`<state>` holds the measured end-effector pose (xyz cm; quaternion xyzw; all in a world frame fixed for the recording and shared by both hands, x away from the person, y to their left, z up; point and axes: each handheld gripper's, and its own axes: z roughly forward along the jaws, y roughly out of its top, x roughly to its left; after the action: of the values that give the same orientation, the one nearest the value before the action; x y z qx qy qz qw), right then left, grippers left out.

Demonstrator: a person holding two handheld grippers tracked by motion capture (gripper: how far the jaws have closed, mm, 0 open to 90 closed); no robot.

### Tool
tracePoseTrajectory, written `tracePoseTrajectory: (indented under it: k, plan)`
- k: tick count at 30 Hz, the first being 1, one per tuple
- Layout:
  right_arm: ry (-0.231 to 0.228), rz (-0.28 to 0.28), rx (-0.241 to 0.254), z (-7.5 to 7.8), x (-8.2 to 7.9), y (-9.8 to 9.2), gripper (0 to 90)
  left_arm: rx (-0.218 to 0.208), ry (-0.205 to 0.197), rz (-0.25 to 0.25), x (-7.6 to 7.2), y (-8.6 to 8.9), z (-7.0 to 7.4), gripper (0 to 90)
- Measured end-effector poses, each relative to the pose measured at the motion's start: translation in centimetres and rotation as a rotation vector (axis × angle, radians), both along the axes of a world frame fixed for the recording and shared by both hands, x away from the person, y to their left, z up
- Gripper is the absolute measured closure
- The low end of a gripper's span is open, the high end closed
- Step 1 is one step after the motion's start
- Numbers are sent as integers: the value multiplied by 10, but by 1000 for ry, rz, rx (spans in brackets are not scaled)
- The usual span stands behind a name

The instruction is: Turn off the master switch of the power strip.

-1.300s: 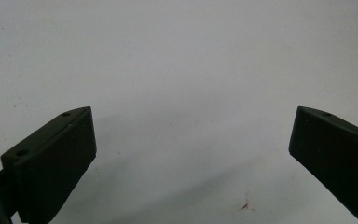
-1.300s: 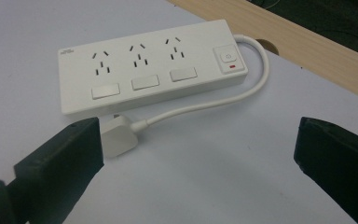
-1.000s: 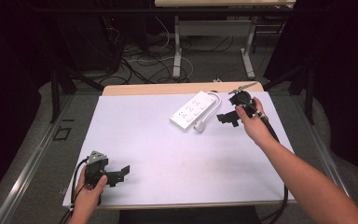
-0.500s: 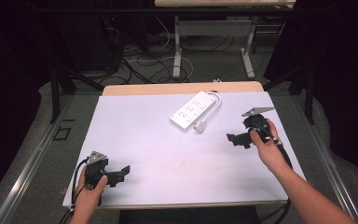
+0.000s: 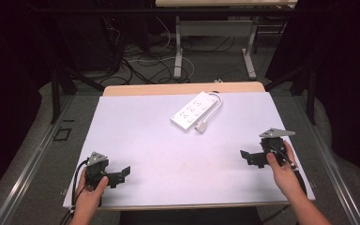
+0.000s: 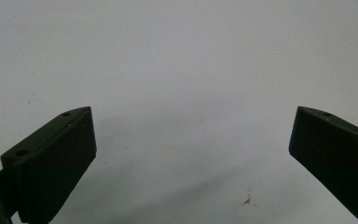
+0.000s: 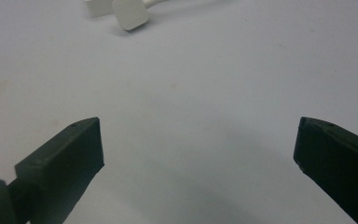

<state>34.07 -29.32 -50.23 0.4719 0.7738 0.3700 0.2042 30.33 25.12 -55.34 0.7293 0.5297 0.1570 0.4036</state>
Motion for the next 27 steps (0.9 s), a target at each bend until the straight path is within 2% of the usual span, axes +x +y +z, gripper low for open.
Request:
tracePoseTrajectory:
  k: [3,6,12,16,18,21,27]
  plan:
    - [-8,-20,-14,-5,-9,-6,10,10,-2,-6,0,0,0,7]
    - [-3,-28,-1,-12,-16,-12,10,10,-2,-4,0,0,0,7]
    - [1,-79,-3,-23,-31,-23,10,5,7,-2,-1,0,1,7]
    - [-3,-112,-5,-29,-36,-32,10,13,-5,-8,0,0,0,7]
    - [-5,-130,-9,-33,-38,-37,10,8,7,-3,-1,0,1,7]
    - [-3,-160,-8,-40,-41,-42,10,16,3,-7,-1,1,1,7]
    - [10,-181,6,-48,-45,-49,20,16,-4,-6,-1,-1,0,7]
